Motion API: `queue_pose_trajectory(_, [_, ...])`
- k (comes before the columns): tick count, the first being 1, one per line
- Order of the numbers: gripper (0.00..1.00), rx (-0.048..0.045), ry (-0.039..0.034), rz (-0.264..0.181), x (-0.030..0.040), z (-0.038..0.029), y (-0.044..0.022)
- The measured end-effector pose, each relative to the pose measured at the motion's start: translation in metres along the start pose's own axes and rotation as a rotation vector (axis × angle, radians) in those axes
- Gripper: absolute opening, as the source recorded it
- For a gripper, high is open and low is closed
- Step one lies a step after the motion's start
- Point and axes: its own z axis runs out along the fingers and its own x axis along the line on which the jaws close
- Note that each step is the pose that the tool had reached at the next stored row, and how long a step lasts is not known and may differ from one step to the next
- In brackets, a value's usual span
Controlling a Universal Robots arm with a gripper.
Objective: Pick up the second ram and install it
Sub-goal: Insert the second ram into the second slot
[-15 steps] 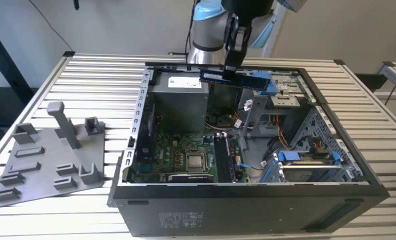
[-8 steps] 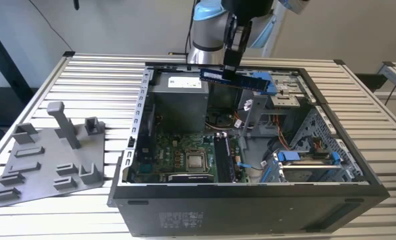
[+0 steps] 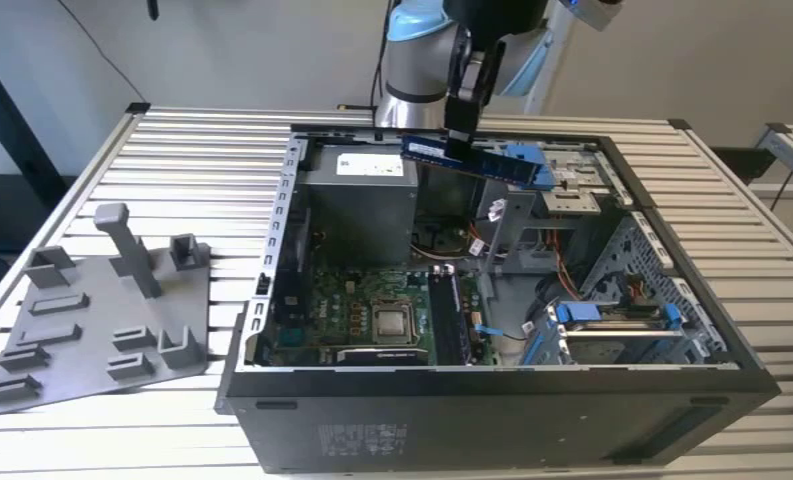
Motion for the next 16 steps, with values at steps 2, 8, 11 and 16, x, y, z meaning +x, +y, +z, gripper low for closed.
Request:
queue_pose_trajectory(2, [0.14,-0.0002,-0.0008,0.019,0.0000,0.0000,0.0000])
queue_pose_trajectory(8, [0.14,-0.0006,-0.0032,0.076,0.0000,0.0001,0.0000])
queue_pose_trajectory(11, [0.14,-0.0008,-0.0045,0.105,0.0000,0.0002,0.0000])
queue_pose_trajectory(16, [0.14,-0.0012,-0.0067,0.157,0.0000,0.0003,-0.0001])
